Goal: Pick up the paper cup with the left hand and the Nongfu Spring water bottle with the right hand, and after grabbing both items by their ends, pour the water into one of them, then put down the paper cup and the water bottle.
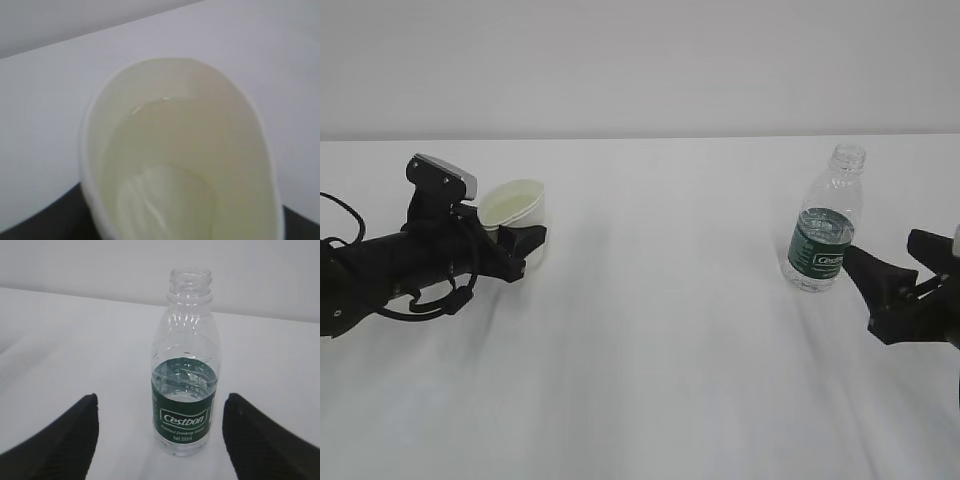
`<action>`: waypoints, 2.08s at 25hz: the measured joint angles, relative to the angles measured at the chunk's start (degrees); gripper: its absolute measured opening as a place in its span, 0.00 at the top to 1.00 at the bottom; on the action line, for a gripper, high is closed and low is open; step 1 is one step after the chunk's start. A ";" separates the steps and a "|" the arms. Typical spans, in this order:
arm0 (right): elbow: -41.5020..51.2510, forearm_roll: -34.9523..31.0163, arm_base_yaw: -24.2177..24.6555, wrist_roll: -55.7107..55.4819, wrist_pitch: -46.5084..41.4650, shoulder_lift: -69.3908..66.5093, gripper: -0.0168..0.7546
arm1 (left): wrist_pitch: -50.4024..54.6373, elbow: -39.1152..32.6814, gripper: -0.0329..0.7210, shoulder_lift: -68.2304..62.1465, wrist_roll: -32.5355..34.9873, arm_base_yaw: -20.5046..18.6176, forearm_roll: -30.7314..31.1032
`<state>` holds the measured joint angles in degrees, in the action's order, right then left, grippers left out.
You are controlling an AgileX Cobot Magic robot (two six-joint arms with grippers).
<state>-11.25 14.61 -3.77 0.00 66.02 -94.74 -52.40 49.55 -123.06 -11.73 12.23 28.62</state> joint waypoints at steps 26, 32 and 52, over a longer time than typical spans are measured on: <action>0.00 0.26 0.00 -0.82 0.00 0.00 0.23 | -1.99 0.00 0.40 -1.97 0.72 -0.12 -1.37; 0.00 0.26 0.00 -1.04 0.00 0.00 0.23 | -1.99 0.00 0.40 -1.97 0.72 -0.12 -1.37; 0.00 1.30 0.00 -1.30 0.00 0.00 0.23 | -1.99 0.00 0.32 -1.97 0.72 -0.12 -0.74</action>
<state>-11.25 15.91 -3.77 -1.30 66.02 -94.74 -54.39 49.55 -125.04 -11.01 12.10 27.88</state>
